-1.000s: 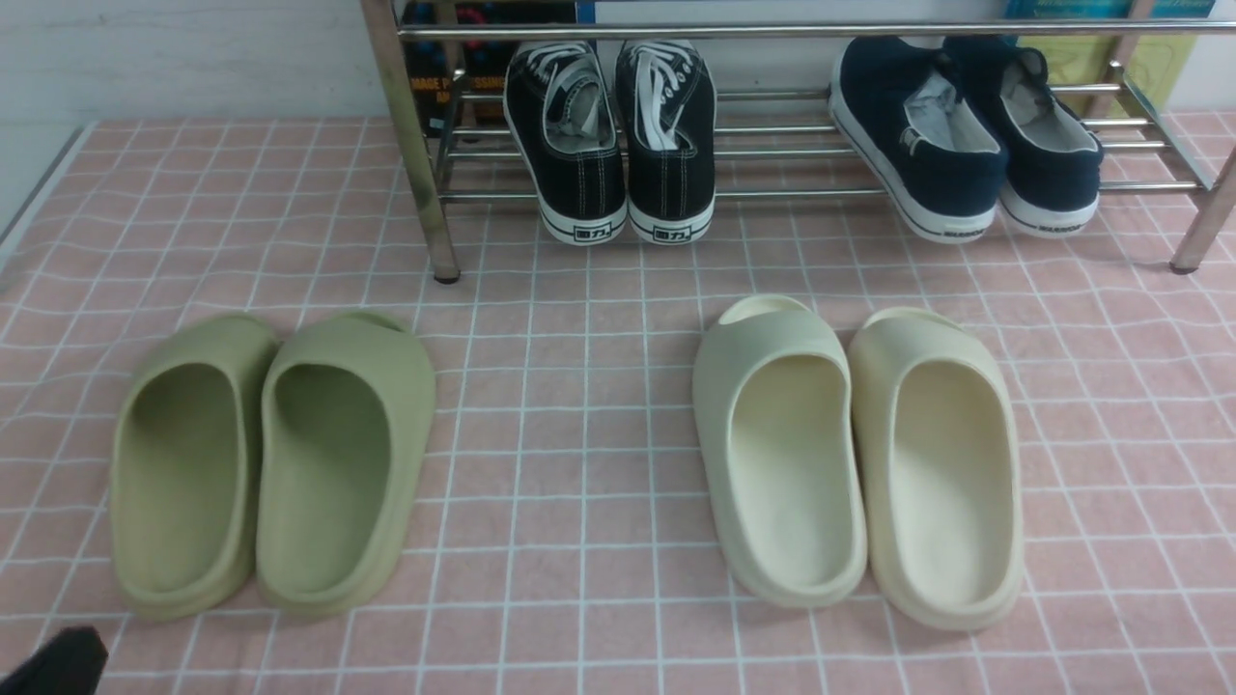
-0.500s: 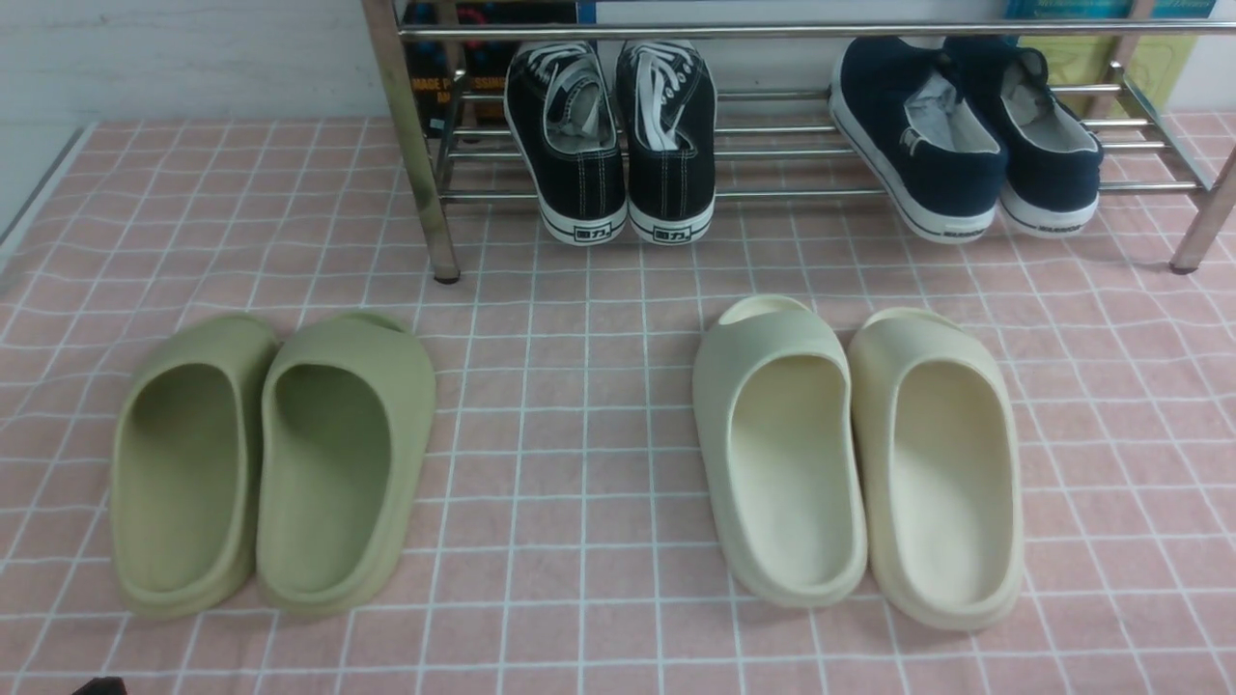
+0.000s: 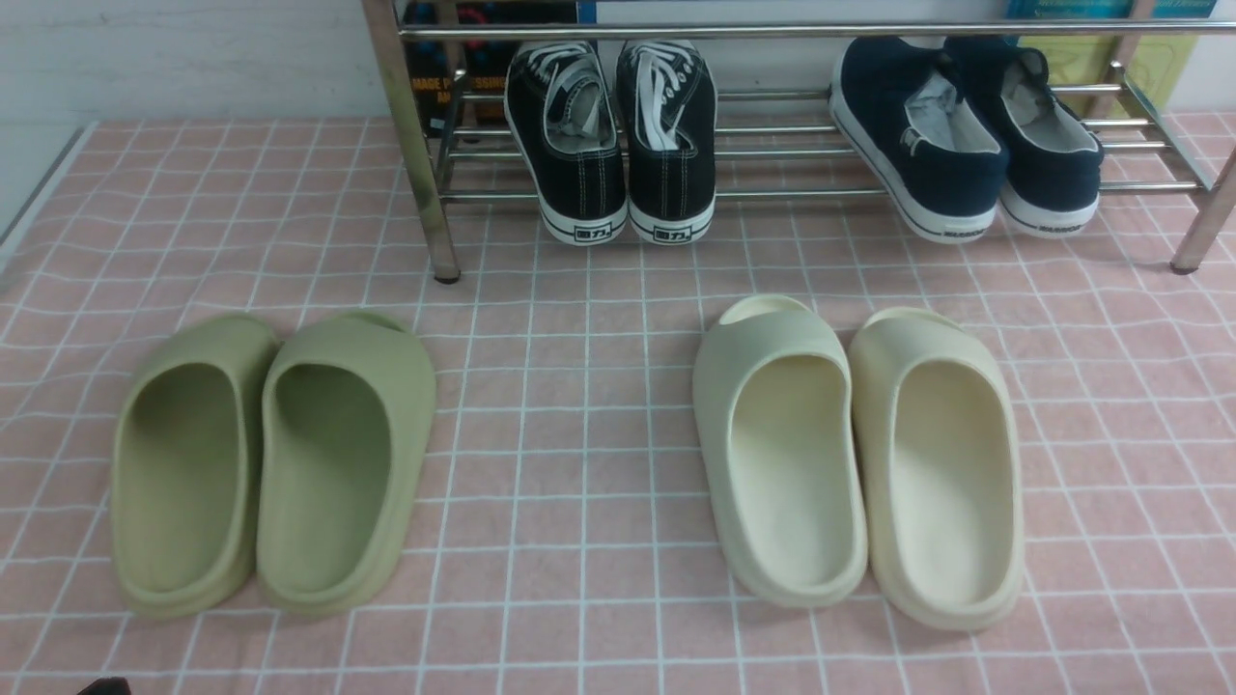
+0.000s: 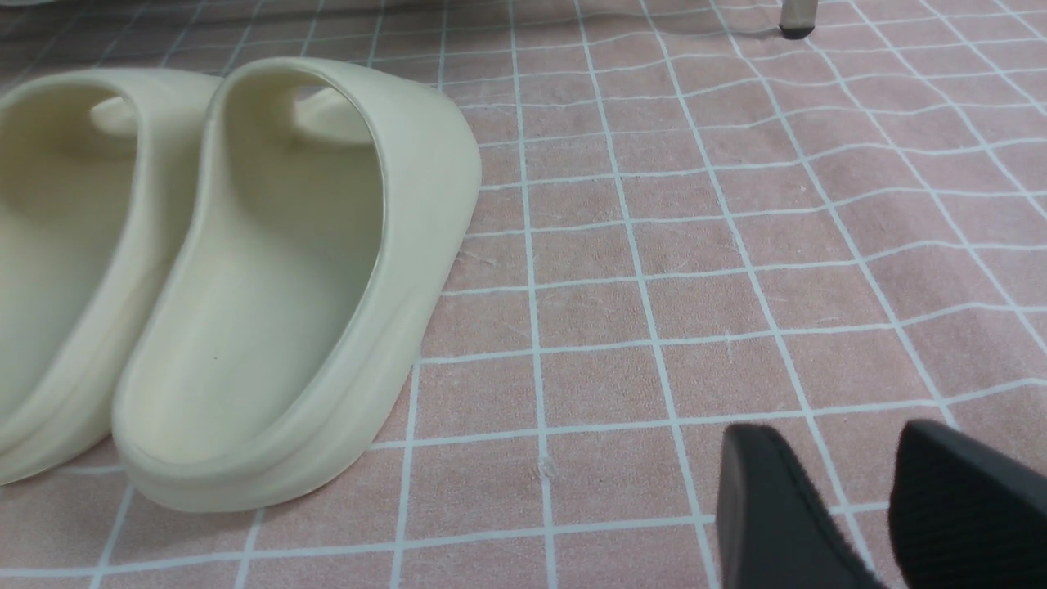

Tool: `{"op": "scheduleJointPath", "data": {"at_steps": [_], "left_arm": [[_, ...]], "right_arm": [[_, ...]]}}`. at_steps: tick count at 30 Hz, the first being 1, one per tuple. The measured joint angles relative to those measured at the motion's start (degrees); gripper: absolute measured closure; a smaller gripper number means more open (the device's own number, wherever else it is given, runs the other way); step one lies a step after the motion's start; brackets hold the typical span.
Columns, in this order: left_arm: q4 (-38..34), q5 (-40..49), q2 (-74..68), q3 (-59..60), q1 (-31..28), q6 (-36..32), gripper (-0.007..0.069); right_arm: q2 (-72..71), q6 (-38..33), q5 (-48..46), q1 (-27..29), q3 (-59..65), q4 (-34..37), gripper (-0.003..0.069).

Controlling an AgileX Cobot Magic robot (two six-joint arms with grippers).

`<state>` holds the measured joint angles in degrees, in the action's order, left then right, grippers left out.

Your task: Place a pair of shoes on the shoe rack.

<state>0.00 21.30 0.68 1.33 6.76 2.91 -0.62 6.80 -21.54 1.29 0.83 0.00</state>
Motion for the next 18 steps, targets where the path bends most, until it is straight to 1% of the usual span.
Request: {"op": "scheduleJointPath", "data": {"at_steps": [18], "left_arm": [[-0.45,0.0,0.0,0.0,0.0,0.0,0.0601]], "right_arm": [[0.0,0.0,0.0,0.0,0.0,0.0,0.042]]}}
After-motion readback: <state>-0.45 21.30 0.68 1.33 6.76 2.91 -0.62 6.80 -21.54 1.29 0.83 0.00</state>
